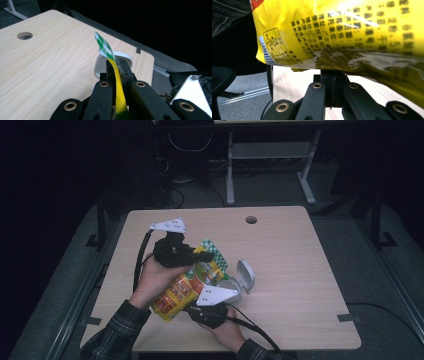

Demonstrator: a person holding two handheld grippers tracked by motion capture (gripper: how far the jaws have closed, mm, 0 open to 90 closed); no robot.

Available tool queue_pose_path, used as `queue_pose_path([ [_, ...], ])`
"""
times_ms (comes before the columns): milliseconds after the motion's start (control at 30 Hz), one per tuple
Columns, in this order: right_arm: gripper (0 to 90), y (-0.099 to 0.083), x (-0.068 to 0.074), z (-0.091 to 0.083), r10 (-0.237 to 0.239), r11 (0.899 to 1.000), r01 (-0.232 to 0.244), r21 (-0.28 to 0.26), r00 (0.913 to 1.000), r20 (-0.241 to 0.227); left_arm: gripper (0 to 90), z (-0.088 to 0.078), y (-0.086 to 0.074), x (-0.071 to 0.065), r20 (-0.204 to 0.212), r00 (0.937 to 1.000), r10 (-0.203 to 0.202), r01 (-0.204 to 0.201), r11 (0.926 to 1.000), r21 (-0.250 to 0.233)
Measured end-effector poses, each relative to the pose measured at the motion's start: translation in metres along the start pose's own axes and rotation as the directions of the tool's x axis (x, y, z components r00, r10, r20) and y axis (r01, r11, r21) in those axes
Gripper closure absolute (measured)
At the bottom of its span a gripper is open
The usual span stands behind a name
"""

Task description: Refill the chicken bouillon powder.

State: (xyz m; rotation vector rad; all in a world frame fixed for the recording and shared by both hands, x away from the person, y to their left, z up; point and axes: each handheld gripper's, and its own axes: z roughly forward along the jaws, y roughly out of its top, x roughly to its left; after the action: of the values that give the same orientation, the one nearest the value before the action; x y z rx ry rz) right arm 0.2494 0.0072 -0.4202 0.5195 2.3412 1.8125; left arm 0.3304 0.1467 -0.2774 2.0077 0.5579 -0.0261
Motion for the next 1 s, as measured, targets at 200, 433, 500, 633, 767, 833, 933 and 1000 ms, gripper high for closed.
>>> queue_pose_path([
  [200,90.0,0.0,0.001,0.0,0.005,1.0,-0.005,-0.003,1.0,0.0,90.0,0.008,0.003,0.001,0.006,1.0,0.003,-0.004,0.9989,0.046],
  [433,90.0,0.0,0.001,0.0,0.009,1.0,-0.009,-0.007,1.0,0.0,90.0,0.018,0.006,0.001,-0.005,1.0,0.003,-0.003,0.9958,0.091],
  [500,90.0,0.0,0.001,-0.001,0.014,1.0,-0.014,-0.007,0.9999,0.0,90.0,0.02,0.007,0.002,-0.007,1.0,0.002,-0.001,0.9949,0.101],
  [633,90.0,0.0,0.001,-0.001,0.016,1.0,-0.016,-0.005,0.9999,-0.002,90.0,0.022,0.007,0.006,-0.011,0.9999,-0.01,0.011,0.9933,0.115],
  [767,90.0,-0.001,0.001,-0.001,0.022,1.0,-0.022,-0.006,0.9998,-0.005,90.0,0.025,0.008,0.007,-0.014,0.9998,-0.014,0.016,0.9911,0.132],
  [833,90.0,-0.001,0.002,-0.001,0.024,1.0,-0.024,-0.007,0.9997,-0.007,90.0,0.026,0.008,0.007,-0.016,0.9997,-0.016,0.018,0.99,0.14],
  [933,90.0,-0.001,0.002,-0.001,0.026,1.0,-0.026,-0.008,0.9996,-0.007,90.0,0.028,0.009,0.008,-0.018,0.9996,-0.021,0.024,0.9885,0.149],
  [1000,90.0,-0.002,0.001,-0.001,0.028,1.0,-0.028,-0.006,0.9996,-0.006,90.0,0.03,0.009,0.009,-0.017,0.9997,-0.018,0.021,0.9871,0.159],
])
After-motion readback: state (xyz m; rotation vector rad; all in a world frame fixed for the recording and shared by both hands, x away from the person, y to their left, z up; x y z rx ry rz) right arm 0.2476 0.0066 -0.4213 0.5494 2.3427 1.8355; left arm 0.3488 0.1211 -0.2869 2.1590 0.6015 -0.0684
